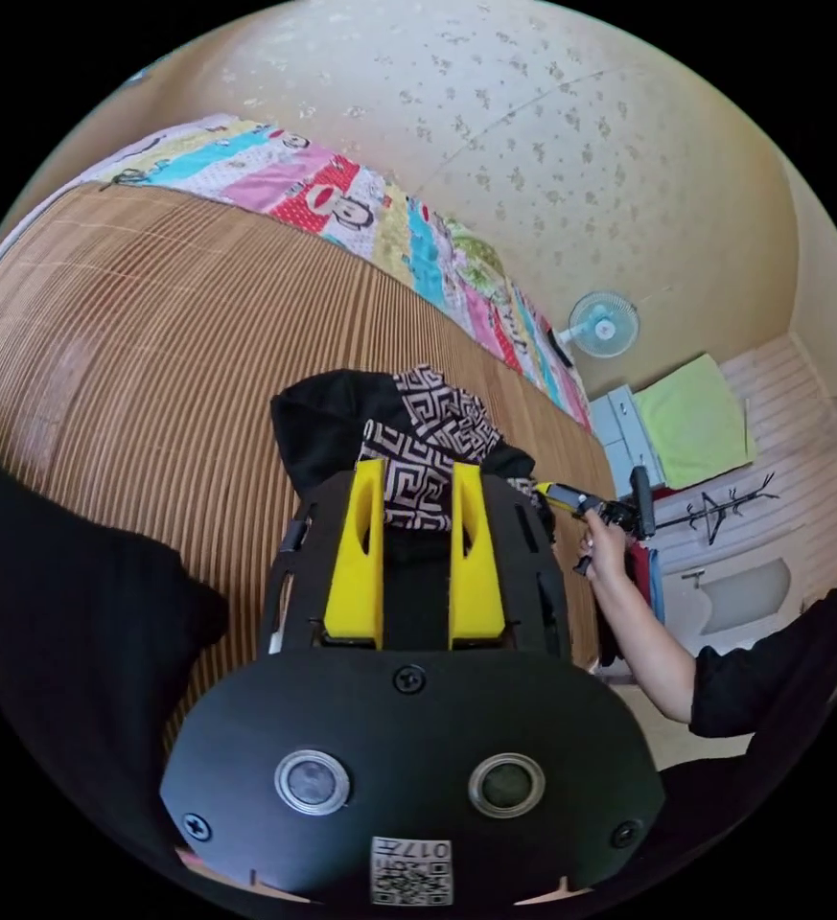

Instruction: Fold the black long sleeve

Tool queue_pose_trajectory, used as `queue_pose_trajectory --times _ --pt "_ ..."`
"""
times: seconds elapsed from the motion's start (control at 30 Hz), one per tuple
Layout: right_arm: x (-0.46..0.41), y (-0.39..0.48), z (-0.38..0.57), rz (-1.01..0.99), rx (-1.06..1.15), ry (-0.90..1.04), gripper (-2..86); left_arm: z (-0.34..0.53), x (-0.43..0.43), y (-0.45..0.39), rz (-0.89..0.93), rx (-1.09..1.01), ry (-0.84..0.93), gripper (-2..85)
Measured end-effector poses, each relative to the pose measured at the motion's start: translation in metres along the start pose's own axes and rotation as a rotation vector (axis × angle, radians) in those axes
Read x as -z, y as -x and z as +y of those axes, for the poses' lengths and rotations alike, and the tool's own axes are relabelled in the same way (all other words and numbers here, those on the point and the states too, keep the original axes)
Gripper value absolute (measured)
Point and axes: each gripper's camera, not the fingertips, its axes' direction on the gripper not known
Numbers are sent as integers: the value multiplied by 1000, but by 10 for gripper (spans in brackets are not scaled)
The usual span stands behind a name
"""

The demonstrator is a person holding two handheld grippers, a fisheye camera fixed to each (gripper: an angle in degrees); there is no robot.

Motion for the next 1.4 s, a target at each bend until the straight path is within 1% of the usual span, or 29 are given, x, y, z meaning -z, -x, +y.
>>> queue_pose_trajectory --times 0.1,0.13,0.17,0.2,0.27,0.33,0.37,0.43,0.5,0.6,0.67,0.7,0.77,0.83,0.9,0.93,0.97,1.0,1.07,1.13,1.2,1.23,1.27,1.33,1.4 --pt "11 -1 0 15 -22 -55 17 -12 -42 -13 -127 -37 86 104" --pt "19 -3 0 4 -30 -89 13 -13 -58 -14 -169 -45 114 59" --pt "26 -5 -1 -9 -42 -121 10 -12 -66 -13 -196 -51 135 36" --pt "30 -7 -1 -16 -50 -136 10 -9 -81 -10 -232 -50 192 14" --pt "40 -18 -6 -53 -94 -181 7 -5 -74 -8 -173 -40 160 -2" --pt "43 -28 -12 -102 -133 -194 6 2 -37 -14 -70 -45 46 -8" --pt "44 -36 -17 -133 -162 -204 6 4 -25 -15 -51 -41 8 -8" --pt "44 -48 -24 -185 -215 -222 6 15 20 -12 -10 13 -126 -8" --pt "40 -62 -31 -233 -278 -227 8 21 37 -3 -15 62 -164 -6" --pt "19 -79 -45 -274 -323 -172 12 18 29 1 -15 49 -126 13" --pt "16 -82 -48 -314 -291 -185 20 9 12 -6 9 11 -81 50" --pt "19 -81 -48 -317 -270 -195 23 2 -5 -11 -8 -7 -25 81" --pt "36 -70 -47 -258 -211 -222 42 -6 -33 -16 -110 -16 63 103" --pt "43 -62 -46 -221 -190 -214 62 -8 -68 -15 -210 -10 182 81" --pt "41 -55 -48 -198 -162 -176 62 -5 -67 -20 -271 -16 151 41" --pt "37 -51 -51 -170 -146 -140 46 -5 -61 -24 -244 -21 144 17" --pt "32 -47 -53 -147 -131 -111 33 -5 -55 -27 -229 -20 126 14" --pt "30 -45 -54 -143 -121 -101 27 -3 -38 -34 -198 -26 77 6" --pt "32 -42 -56 -133 -125 -113 14 0 -12 -46 -141 -46 35 0" --pt "41 -41 -55 -123 -134 -167 10 8 21 -57 -69 -56 -44 -2" --pt "44 -42 -60 -116 -148 -190 10 16 38 -52 -50 -16 -86 1" --pt "42 -43 -65 -116 -153 -186 11 21 42 -43 -69 15 -99 3" --pt "37 -44 -70 -109 -146 -182 13 23 41 -37 -86 31 -93 7" --pt "30 -44 -76 -114 -130 -161 21 33 24 -6 -145 143 -35 30" --pt "34 -39 -76 -195 -60 -163 34 39 15 9 -104 162 -16 55"
